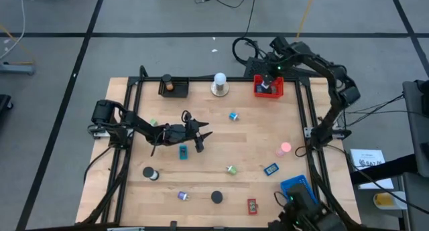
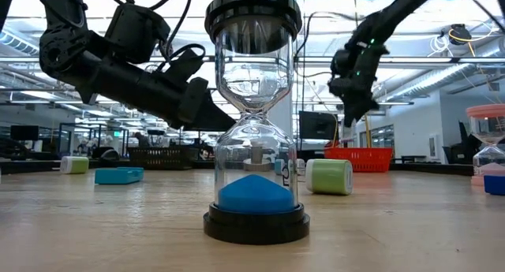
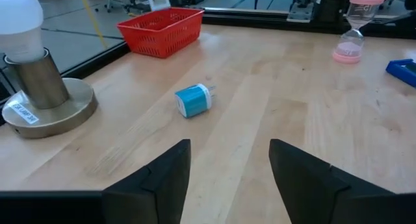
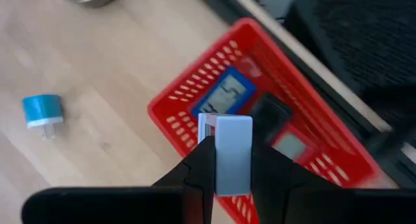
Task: Pick & Place Office items
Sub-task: Put the white digital timer into the red bin
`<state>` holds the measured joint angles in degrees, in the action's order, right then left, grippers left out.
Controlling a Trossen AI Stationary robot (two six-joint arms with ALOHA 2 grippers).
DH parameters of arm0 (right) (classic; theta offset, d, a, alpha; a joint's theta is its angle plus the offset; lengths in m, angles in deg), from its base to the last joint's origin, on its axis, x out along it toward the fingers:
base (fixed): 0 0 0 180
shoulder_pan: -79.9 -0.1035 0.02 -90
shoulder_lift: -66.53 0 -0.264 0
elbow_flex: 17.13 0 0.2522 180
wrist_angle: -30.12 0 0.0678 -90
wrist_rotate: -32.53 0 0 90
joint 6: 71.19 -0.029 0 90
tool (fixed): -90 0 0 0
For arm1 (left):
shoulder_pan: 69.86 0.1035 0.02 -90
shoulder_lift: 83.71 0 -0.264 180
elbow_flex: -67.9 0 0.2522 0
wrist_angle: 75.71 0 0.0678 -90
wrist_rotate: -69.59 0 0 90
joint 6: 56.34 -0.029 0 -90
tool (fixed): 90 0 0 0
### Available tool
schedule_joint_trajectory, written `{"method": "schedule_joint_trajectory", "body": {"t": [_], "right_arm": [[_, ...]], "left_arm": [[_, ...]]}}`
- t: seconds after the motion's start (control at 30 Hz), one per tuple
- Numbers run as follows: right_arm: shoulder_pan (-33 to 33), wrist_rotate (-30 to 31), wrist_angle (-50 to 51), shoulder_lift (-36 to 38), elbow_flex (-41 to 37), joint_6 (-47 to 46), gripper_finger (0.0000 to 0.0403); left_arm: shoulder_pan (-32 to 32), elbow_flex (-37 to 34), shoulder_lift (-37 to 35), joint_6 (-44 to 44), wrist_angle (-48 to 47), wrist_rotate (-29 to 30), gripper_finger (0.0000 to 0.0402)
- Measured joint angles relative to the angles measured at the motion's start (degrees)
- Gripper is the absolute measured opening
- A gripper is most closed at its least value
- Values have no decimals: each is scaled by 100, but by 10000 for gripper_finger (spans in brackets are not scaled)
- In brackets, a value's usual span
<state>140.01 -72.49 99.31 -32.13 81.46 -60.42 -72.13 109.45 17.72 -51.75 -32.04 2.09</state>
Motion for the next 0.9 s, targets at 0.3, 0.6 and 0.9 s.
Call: {"method": "schedule_joint_trajectory", "body": {"t": [0.3, 0.6, 0.9], "right_arm": [[94, -182, 17, -636, 206, 946, 62], [-47, -327, -368, -696, 194, 1245, 62], [-175, -319, -457, -694, -133, 1592, 61]], "left_arm": [[0, 0, 0, -6, -11, 0, 213], [0, 0, 0, -12, -11, 0, 214], [0, 0, 0, -11, -15, 0, 214]]}}
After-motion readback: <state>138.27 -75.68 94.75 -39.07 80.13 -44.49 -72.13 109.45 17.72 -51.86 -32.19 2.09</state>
